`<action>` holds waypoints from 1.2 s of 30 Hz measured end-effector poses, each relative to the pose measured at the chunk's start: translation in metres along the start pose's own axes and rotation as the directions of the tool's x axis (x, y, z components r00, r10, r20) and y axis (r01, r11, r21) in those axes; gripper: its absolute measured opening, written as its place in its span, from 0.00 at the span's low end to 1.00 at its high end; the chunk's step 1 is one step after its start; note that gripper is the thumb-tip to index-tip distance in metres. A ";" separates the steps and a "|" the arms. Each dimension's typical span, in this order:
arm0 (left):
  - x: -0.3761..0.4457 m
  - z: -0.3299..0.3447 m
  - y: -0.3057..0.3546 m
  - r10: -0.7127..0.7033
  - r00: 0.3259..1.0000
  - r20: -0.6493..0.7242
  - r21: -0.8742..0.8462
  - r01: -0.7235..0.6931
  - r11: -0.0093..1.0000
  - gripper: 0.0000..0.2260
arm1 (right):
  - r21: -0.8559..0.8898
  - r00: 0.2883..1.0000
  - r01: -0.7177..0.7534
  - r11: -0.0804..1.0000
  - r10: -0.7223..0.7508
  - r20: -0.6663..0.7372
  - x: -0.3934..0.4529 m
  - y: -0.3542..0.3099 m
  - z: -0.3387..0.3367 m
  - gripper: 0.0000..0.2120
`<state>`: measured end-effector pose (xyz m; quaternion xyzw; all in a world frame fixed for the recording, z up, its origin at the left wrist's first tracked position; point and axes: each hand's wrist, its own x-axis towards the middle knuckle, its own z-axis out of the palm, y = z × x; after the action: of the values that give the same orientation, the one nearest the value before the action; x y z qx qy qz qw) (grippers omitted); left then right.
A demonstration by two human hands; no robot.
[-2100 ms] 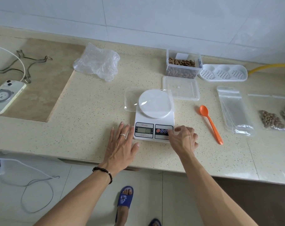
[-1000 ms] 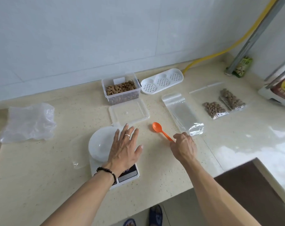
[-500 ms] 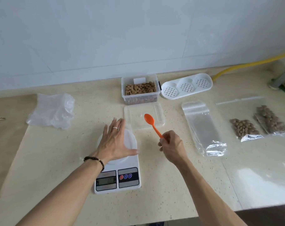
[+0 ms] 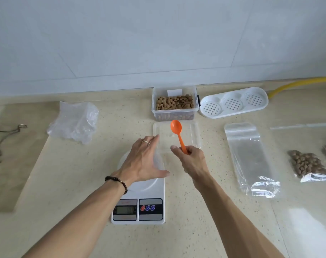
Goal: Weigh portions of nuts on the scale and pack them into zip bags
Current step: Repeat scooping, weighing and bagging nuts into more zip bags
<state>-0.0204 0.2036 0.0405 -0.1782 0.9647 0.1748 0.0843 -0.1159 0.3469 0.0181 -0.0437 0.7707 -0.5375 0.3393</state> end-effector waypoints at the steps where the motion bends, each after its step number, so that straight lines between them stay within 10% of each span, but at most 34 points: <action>1: -0.001 -0.003 0.002 0.002 1.000 -0.027 -0.040 -0.003 0.999 0.54 | 0.029 0.999 -0.012 0.999 0.011 0.034 0.000 -0.005 0.003 0.18; 7: 0.001 -0.017 0.002 0.000 0.992 -0.125 -0.152 -0.019 0.988 0.55 | 0.082 0.995 0.002 0.997 -0.010 0.096 0.002 -0.035 0.014 0.02; 36: 0.079 -0.078 -0.064 0.080 0.970 -0.230 -0.343 -0.158 0.926 0.54 | -0.198 0.948 0.080 0.977 -0.136 -0.287 0.036 -0.128 0.016 0.16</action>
<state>-0.0773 0.0939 0.0749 -0.1489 0.9290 0.3327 -0.0636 -0.1721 0.2653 0.1075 -0.0354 0.8559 -0.4822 0.1834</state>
